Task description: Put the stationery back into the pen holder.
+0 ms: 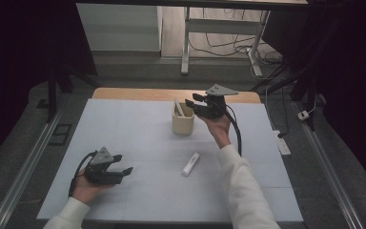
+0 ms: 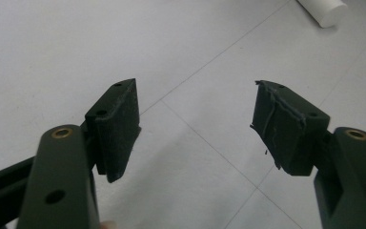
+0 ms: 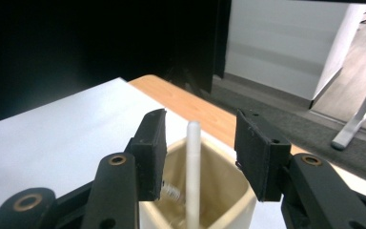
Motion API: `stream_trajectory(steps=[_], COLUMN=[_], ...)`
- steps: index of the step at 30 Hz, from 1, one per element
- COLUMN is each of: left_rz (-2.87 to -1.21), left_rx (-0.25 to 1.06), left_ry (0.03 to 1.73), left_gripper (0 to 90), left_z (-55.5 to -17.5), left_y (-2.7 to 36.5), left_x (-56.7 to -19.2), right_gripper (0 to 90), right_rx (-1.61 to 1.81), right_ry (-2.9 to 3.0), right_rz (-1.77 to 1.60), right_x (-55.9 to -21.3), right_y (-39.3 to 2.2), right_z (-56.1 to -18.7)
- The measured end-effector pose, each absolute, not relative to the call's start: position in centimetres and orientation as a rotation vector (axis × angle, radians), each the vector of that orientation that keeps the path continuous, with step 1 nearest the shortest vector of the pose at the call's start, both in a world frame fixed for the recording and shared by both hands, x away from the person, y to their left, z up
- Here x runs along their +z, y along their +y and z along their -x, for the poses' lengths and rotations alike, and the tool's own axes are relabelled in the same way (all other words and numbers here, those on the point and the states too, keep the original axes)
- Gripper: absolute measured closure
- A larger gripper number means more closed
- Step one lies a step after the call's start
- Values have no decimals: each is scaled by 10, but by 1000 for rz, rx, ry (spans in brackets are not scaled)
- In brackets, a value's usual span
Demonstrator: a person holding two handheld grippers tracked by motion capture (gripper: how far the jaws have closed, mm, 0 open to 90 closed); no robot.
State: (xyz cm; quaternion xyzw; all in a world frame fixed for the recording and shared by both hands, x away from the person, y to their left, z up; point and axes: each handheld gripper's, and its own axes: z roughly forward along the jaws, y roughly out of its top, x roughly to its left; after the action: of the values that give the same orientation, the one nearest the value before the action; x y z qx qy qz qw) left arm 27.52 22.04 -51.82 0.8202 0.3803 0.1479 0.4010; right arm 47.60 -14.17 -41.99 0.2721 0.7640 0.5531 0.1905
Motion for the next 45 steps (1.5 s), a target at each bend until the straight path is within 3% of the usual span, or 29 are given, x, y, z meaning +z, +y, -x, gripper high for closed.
stream_trajectory(steps=[24,45], left_rz=[-2069,-2067], left_rx=[378,384], left_ry=[972,971], left_gripper=[324,324], left_z=[-275,-274], left_y=[221,222], left_x=[-518,-518], right_gripper=[528,472], right_rx=[1469,1249], right_ry=[2285,2525], right_rz=[-671,-505], right_x=[-441,-448], right_y=[-184,-179], right_z=[-430,-412])
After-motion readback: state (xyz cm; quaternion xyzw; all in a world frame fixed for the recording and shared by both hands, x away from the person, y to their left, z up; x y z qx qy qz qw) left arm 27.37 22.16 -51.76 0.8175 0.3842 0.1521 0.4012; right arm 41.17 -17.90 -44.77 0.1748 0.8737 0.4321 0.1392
